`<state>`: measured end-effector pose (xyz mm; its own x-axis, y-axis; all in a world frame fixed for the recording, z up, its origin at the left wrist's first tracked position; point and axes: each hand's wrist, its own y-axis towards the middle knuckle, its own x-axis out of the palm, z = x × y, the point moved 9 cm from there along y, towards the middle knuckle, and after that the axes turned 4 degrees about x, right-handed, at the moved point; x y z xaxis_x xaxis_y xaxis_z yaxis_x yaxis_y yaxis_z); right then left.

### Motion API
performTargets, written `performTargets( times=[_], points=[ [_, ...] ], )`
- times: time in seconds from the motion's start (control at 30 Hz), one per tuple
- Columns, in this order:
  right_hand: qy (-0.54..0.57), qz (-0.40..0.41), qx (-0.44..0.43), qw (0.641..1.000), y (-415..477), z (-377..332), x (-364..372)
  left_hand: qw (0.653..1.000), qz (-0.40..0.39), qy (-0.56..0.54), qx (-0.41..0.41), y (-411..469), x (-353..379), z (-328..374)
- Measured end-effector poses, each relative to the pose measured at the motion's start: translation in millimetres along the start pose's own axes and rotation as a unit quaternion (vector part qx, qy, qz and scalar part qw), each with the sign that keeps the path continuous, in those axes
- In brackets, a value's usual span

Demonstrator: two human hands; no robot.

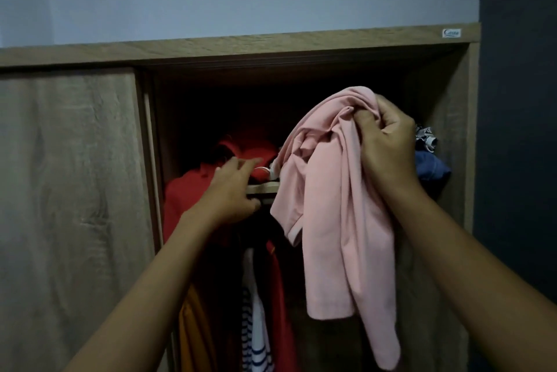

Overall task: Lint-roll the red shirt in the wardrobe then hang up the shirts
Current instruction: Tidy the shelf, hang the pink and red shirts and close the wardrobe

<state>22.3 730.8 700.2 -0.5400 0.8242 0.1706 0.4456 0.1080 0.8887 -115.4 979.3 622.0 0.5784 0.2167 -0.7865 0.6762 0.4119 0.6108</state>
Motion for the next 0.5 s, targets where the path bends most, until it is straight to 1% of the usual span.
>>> performTargets(
  times=[0.03,0.1,0.17,0.23,0.3,0.4,0.47,0.5],
  points=[
    [0.007,0.004,0.004,1.000,-1.5,-0.5,-1.9,0.999,-0.002,-0.021,0.046,-10.0,-0.3,15.5],
    [0.017,0.001,0.010,1.000,-4.9,-3.4,-0.9,0.994,-0.004,-0.027,0.102,-24.3,5.5,35.1],
    [0.030,-0.004,0.010,0.999,-9.1,-8.2,3.0,0.991,0.013,-0.042,0.125,-30.3,10.0,45.4],
    [0.049,0.009,-0.005,0.999,-13.9,-18.9,1.5,0.988,0.025,-0.047,0.142,-28.8,14.6,47.4],
    [0.065,0.029,-0.016,0.997,-15.9,-27.2,-5.1,0.990,0.024,-0.020,0.138,-21.4,20.0,40.1],
    [0.057,0.032,-0.020,0.998,-18.7,-34.1,-14.4,0.998,-0.023,-0.006,0.062,-13.1,27.9,15.6],
    [0.058,0.029,-0.017,0.998,-24.1,-35.4,-21.5,0.998,-0.012,-0.015,0.061,-13.0,22.7,16.2],
    [0.064,0.034,-0.015,0.997,-26.7,-34.6,-26.5,0.997,0.012,-0.025,0.070,-13.4,17.0,21.0]
  ],
)
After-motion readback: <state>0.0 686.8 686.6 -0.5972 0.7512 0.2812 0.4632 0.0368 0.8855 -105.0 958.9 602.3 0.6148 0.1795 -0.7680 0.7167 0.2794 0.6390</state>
